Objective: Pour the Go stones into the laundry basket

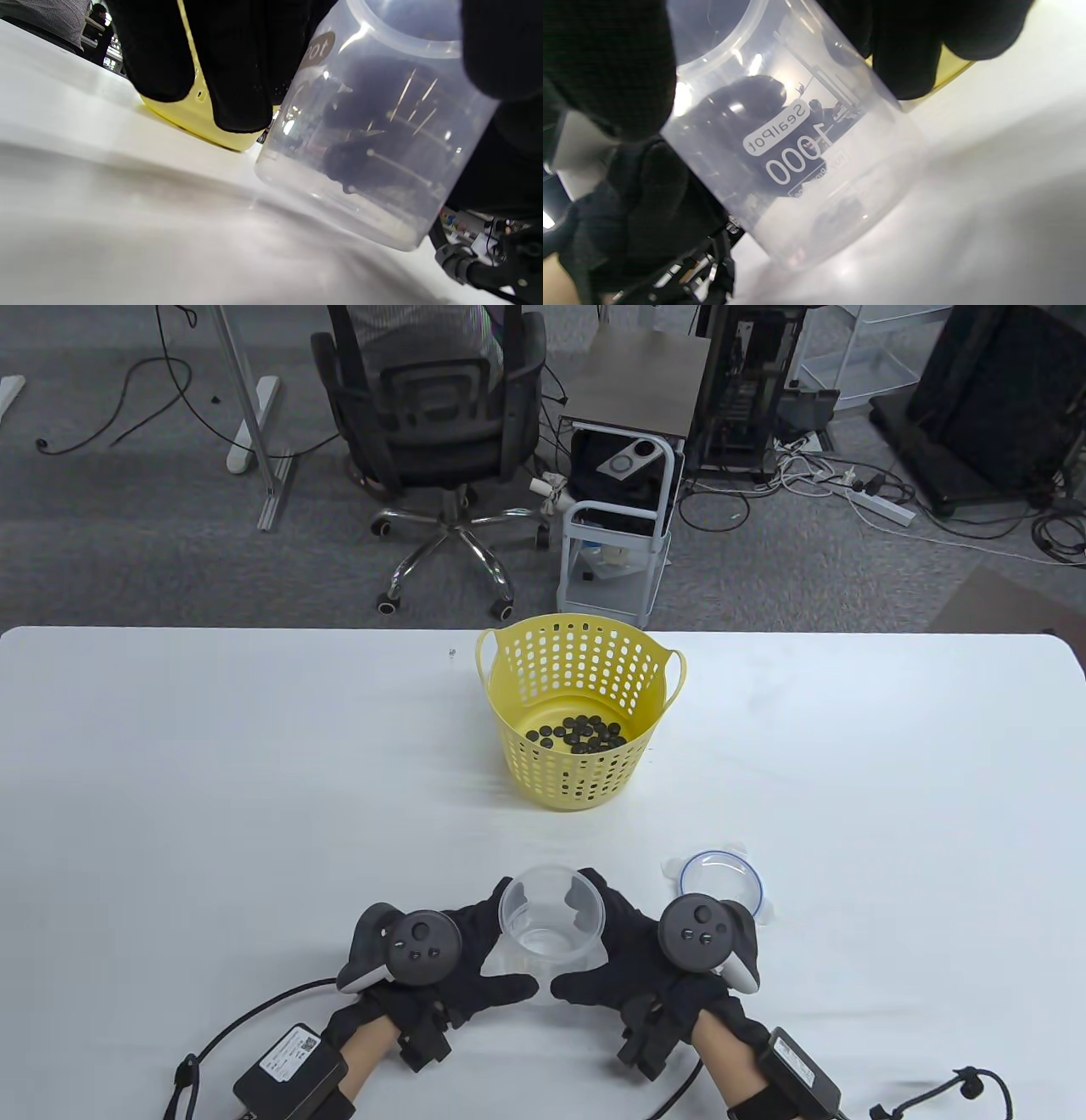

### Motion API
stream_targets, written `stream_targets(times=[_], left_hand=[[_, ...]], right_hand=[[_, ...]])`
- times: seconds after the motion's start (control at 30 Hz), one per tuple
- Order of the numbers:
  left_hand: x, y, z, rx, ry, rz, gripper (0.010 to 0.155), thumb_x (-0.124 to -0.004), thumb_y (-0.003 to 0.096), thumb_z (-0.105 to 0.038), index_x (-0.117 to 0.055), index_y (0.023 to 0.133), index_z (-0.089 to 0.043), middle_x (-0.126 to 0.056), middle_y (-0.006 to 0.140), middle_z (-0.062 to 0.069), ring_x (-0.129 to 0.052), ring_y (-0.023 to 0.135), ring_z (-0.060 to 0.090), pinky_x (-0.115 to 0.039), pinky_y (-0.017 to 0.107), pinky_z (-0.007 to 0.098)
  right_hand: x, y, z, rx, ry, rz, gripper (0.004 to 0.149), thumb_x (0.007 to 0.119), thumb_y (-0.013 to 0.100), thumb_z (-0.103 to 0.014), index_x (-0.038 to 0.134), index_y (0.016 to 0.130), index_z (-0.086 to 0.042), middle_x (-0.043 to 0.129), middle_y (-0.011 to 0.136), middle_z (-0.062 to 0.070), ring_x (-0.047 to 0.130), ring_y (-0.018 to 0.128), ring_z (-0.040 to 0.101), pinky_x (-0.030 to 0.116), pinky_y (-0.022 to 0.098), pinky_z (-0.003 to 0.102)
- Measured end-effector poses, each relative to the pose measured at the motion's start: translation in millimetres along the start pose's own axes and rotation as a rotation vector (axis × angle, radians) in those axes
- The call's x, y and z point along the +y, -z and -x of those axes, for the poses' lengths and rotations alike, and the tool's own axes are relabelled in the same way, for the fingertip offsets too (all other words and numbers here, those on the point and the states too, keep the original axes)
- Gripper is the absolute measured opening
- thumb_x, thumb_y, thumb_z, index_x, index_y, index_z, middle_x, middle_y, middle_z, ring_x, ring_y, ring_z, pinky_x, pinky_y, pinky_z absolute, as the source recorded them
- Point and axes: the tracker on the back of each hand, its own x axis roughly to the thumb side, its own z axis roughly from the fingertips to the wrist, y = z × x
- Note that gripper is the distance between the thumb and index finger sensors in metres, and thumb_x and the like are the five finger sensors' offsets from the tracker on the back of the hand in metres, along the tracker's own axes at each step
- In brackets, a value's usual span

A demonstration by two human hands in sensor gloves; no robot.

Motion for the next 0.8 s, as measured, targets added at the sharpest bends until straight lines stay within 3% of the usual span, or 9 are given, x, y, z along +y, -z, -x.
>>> stream_targets(times=[0.4, 0.5, 0.67, 0.8], left_hand=[[2, 2, 13, 0.036, 0.084, 0.151, 0.096, -0.088, 0.0347, -0.069, -0.043, 0.107, -0.025, -0.076, 0.111, -0.004, -0.096, 0.092, 0.02, -0.076, 0.068, 0.053], [10, 0, 18, 0.052, 0.13, 0.136, 0.095, -0.088, 0.0346, -0.069, -0.043, 0.108, -0.029, -0.075, 0.111, -0.007, -0.094, 0.094, 0.02, -0.075, 0.068, 0.054], [23, -2, 28, 0.103, 0.165, 0.076, 0.091, -0.085, 0.0372, -0.068, -0.043, 0.108, -0.031, -0.075, 0.112, -0.007, -0.092, 0.095, 0.021, -0.074, 0.068, 0.054], [26, -1, 36, 0.14, 0.199, 0.067, 0.089, -0.083, 0.0377, -0.07, -0.043, 0.108, -0.032, -0.075, 0.111, -0.008, -0.093, 0.094, 0.021, -0.074, 0.068, 0.054]], right_hand=[[5, 6, 3, 0.083, -0.191, -0.105, 0.112, 0.108, 0.026, -0.051, 0.039, 0.106, -0.012, 0.059, 0.109, 0.019, 0.082, 0.088, 0.05, 0.064, 0.063, 0.068], [-6, 4, 5, 0.112, -0.348, -0.051, 0.106, 0.107, 0.028, -0.05, 0.045, 0.106, -0.014, 0.061, 0.109, 0.018, 0.075, 0.092, 0.053, 0.061, 0.064, 0.069], [-32, -4, 26, 0.267, -0.56, 0.153, 0.098, 0.101, 0.032, -0.054, 0.049, 0.106, -0.016, 0.053, 0.112, 0.019, 0.051, 0.098, 0.061, 0.047, 0.067, 0.074], [-41, -3, 50, 0.429, -0.619, 0.182, 0.098, 0.097, 0.034, -0.059, 0.045, 0.107, -0.02, 0.041, 0.115, 0.02, 0.038, 0.099, 0.067, 0.04, 0.068, 0.077]])
